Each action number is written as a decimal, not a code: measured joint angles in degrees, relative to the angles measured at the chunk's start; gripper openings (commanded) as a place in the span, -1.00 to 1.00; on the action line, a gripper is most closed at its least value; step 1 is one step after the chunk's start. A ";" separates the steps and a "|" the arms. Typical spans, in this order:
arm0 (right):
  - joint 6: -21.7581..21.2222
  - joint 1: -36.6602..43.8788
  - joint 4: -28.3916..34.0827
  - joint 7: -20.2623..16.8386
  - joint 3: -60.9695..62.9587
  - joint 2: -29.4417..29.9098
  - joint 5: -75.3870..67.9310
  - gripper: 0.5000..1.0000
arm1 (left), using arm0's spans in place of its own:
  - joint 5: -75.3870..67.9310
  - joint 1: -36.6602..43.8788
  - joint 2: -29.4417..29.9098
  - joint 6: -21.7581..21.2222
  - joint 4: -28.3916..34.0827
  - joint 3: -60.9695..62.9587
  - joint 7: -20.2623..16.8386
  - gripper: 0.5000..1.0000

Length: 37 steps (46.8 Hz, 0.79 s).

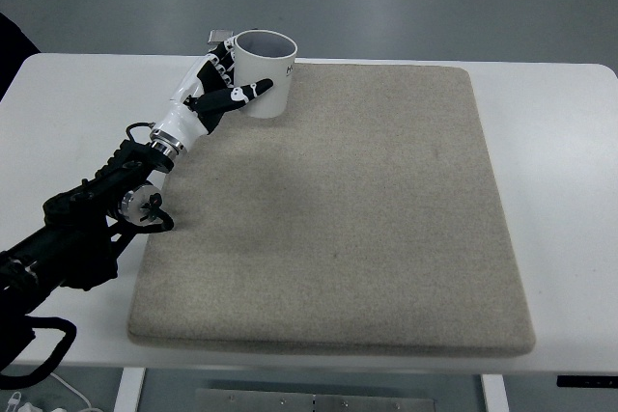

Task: Flip white cup upright
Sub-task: 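Lower the upright cup onto the mat with the left hand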

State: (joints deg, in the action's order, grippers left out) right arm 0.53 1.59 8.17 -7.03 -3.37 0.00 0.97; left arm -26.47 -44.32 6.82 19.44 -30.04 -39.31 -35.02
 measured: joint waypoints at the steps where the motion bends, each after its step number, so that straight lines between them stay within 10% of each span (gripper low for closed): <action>1: 0.00 -0.01 0.00 0.00 0.04 0.00 0.00 0.72 | -0.36 0.00 0.01 -0.11 0.02 0.02 0.00 -0.79; 30: -0.08 -0.01 0.00 -0.01 -0.15 0.00 -0.09 0.72 | -5.44 2.36 -0.21 -1.57 0.15 0.12 0.02 -0.76; 37: -0.18 -0.01 0.00 -0.09 -0.15 0.00 -0.10 0.72 | -5.44 2.99 -0.31 -1.52 -0.03 0.07 0.02 -0.47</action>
State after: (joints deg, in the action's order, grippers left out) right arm 0.34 1.58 8.17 -7.11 -3.52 0.00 0.87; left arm -31.91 -41.33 6.51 17.92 -30.07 -39.24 -35.00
